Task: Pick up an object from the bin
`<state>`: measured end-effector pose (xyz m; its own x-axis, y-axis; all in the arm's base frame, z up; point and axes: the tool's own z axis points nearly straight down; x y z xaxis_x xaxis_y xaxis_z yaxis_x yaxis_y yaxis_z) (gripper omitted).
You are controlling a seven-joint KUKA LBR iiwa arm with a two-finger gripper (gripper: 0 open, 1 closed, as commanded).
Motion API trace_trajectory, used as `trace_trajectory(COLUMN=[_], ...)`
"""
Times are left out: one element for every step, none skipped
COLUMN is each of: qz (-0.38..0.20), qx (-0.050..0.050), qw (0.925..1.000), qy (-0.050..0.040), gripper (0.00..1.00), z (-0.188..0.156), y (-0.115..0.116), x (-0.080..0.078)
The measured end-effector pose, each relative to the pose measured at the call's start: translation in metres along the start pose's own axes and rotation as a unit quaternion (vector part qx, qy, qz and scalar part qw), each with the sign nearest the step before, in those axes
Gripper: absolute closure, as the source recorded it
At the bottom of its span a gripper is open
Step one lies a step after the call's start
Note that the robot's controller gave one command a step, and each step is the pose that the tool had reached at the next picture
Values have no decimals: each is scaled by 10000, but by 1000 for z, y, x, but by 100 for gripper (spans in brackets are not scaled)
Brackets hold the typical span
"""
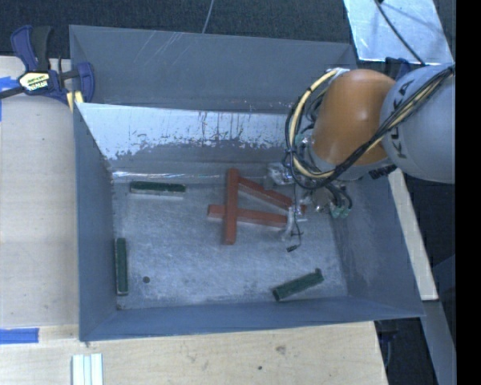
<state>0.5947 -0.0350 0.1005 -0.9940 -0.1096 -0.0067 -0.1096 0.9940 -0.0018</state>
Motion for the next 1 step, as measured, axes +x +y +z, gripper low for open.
trace_trajectory(qz=[1322], qx=[-4], qw=[9912], qy=[5], gripper=[0], z=[18], y=[-7], x=[-13])
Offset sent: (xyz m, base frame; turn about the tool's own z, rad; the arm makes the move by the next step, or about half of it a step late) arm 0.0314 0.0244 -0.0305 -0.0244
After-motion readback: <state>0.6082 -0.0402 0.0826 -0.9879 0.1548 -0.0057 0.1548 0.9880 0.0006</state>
